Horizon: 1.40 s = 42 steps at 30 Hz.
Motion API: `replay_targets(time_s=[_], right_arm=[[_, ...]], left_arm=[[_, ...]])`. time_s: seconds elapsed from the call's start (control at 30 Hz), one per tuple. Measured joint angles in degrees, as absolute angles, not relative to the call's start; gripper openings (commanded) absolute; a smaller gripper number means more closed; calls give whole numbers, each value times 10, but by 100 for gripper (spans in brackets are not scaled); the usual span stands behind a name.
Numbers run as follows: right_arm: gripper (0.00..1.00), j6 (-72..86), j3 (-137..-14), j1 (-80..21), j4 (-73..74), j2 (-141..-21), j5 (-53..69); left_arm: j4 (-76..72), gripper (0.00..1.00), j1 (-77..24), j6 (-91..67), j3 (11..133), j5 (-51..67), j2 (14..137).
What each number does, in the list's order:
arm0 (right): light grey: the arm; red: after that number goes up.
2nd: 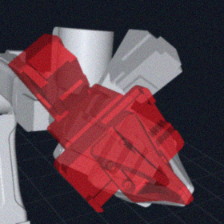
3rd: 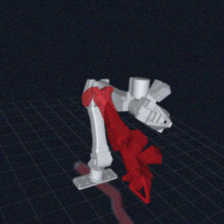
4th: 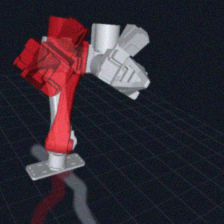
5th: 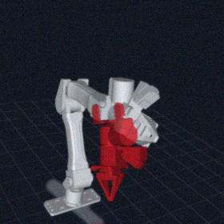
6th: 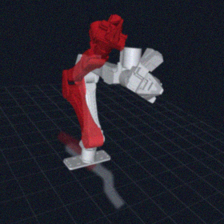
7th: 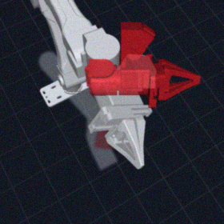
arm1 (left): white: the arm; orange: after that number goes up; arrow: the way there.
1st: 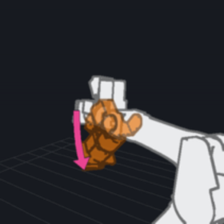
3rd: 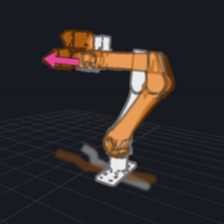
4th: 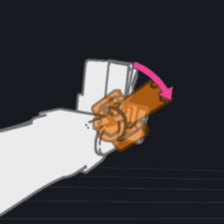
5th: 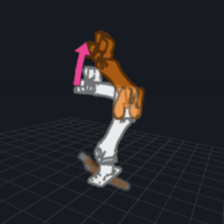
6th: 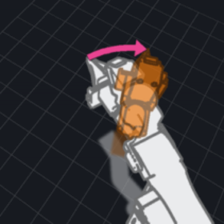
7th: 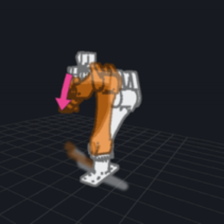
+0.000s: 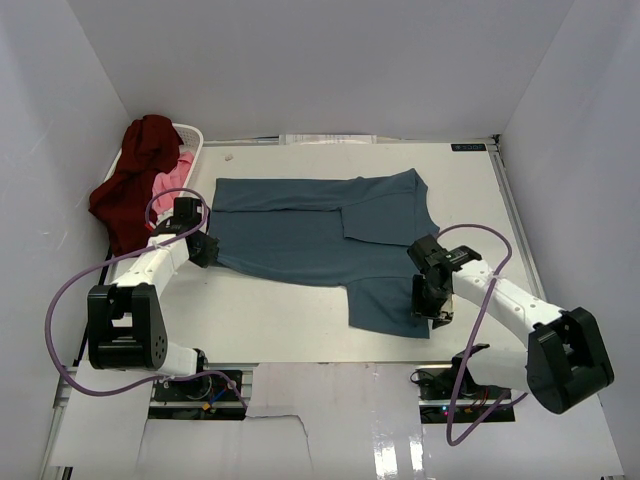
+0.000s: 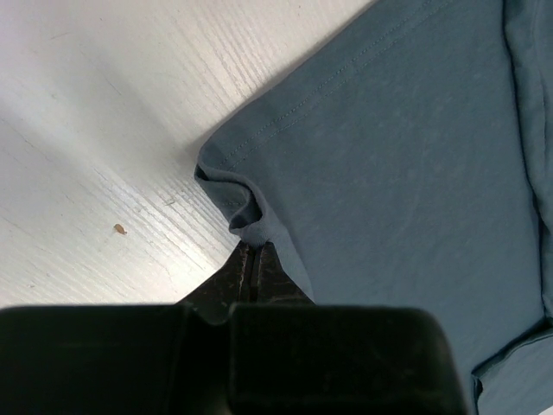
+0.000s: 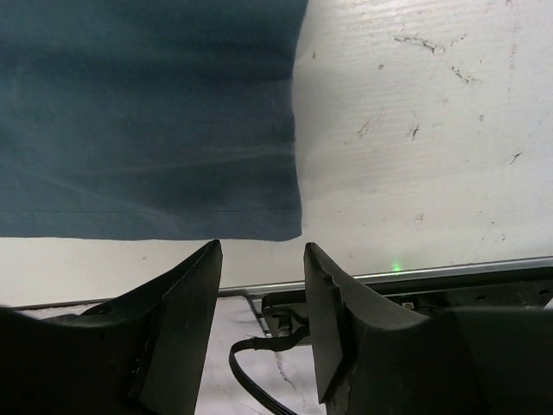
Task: Fold and stack the t-shirts
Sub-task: Grap the side of the flattened tshirt closest away from the robot with both arms
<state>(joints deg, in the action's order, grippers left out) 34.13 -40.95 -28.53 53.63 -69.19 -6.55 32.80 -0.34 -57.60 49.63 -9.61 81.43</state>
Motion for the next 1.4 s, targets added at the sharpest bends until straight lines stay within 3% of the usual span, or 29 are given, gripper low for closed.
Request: replay_targets(time_s=[0.93,1.2,1.4], right_arm=[[36,345,-350,-285,480,-725,-57],[8,350,-343,-285,461,-720,-37],[8,355,-339,-285,461,-704,-38]], left_arm=[[325,0,-3,-563,496,-97,811],[325,0,-3,-560,496,-99,809],[325,0,-3,-559,496,-100,808]])
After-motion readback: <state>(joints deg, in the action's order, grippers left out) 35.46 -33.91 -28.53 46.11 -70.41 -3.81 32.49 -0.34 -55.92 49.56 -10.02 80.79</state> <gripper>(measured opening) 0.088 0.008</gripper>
